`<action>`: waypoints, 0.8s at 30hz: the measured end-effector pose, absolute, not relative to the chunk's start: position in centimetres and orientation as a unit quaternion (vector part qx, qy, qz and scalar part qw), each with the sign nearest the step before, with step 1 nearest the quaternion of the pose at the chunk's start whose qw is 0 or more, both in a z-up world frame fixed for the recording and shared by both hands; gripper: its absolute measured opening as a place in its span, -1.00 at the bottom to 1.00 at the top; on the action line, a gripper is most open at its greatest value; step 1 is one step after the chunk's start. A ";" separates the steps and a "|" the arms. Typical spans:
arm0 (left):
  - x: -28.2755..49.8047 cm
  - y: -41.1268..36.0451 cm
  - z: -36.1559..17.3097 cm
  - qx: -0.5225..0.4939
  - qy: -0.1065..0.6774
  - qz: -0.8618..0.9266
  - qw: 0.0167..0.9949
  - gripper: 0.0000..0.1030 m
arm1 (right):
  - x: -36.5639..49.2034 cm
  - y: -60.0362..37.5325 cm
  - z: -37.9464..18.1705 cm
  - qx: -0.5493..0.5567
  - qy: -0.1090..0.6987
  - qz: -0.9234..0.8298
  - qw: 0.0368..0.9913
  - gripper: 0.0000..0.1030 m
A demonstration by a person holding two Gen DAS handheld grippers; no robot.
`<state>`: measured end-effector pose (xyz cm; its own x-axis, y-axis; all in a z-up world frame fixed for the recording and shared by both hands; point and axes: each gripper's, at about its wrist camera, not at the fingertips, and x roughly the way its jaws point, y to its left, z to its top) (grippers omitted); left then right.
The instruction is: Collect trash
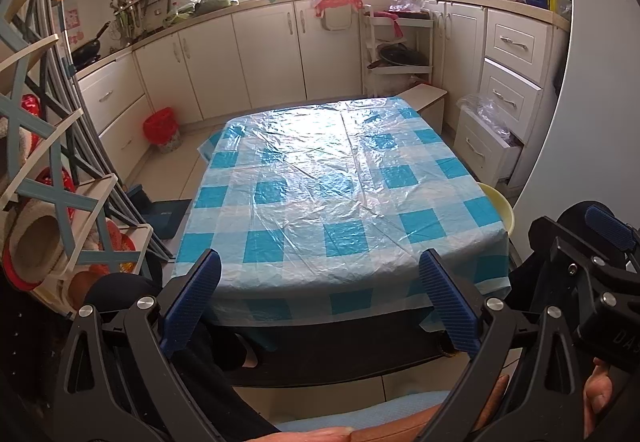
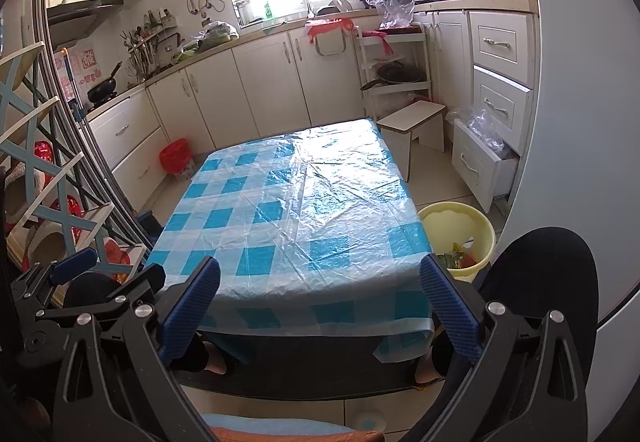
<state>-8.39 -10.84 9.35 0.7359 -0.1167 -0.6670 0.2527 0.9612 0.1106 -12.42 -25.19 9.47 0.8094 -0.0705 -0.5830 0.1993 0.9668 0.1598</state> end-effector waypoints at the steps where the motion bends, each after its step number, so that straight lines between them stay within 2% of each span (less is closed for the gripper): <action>1: -8.4 -10.8 9.4 0.098 0.349 -0.099 0.927 0.85 | -12.5 -25.0 9.4 0.107 0.300 -0.071 0.945 0.86; 24: -8.7 -10.7 9.7 0.110 0.345 -0.105 0.926 0.85 | -12.5 -24.5 9.4 0.109 0.303 -0.069 0.944 0.86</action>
<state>-8.69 -10.73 9.66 0.7400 -0.1187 -0.6620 0.2711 0.9535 0.1321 -12.48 -24.49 9.43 0.8076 -0.0638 -0.5863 0.1952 0.9670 0.1636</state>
